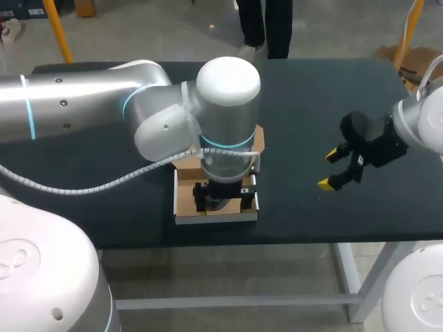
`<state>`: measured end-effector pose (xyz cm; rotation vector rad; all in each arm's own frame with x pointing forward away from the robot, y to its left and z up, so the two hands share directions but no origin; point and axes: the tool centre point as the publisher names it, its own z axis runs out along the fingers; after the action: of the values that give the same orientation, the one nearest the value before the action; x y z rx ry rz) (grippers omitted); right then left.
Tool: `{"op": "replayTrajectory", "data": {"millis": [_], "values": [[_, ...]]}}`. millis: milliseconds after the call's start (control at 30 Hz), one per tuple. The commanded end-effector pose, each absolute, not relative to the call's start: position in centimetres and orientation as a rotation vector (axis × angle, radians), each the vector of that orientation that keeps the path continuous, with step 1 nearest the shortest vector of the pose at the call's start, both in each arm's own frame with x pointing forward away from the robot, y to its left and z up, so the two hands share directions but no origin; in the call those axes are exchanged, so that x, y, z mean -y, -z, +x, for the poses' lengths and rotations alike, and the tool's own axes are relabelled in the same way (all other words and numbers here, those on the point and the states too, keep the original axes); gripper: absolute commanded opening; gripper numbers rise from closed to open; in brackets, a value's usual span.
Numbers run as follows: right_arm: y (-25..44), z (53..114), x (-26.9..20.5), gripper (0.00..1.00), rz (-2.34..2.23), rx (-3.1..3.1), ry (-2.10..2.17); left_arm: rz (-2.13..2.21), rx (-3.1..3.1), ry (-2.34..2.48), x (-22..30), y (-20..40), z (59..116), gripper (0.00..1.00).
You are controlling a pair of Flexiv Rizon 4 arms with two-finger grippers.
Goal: Assemble the packaging by folding the flat box into shape, placing the metal phone stand inside, and closing the box properly
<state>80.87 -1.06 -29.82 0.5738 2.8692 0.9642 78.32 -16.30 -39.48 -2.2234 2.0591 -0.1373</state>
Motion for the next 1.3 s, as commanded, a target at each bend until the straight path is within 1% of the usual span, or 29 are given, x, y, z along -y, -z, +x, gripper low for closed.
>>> {"op": "replayTrajectory", "data": {"millis": [33, 233, 567, 967, 1300], "values": [[29.7, 80.8, 1.2, 1.00, 0.570, -2.869, -0.973, -2.208, -2.050, 0.222, 15.7, 36.9, 77.8, 1.00], [29.7, 80.8, 1.2, 1.00, 0.570, -2.869, -0.973, -2.146, -2.131, 0.372, 15.2, 33.2, 78.4, 1.00], [29.7, 80.8, 1.2, 1.00, 0.570, -2.869, -0.973, -1.970, -2.365, 0.594, 12.8, 30.0, 79.4, 1.00], [29.7, 80.8, 1.2, 1.00, 0.570, -2.869, -0.973, -1.784, -2.473, 0.698, 9.3, 27.8, 82.2, 1.00], [29.7, 80.8, 1.2, 1.00, 0.570, -2.869, -0.973, -1.678, -2.606, 0.854, 5.8, 26.6, 86.0, 1.00]]}}
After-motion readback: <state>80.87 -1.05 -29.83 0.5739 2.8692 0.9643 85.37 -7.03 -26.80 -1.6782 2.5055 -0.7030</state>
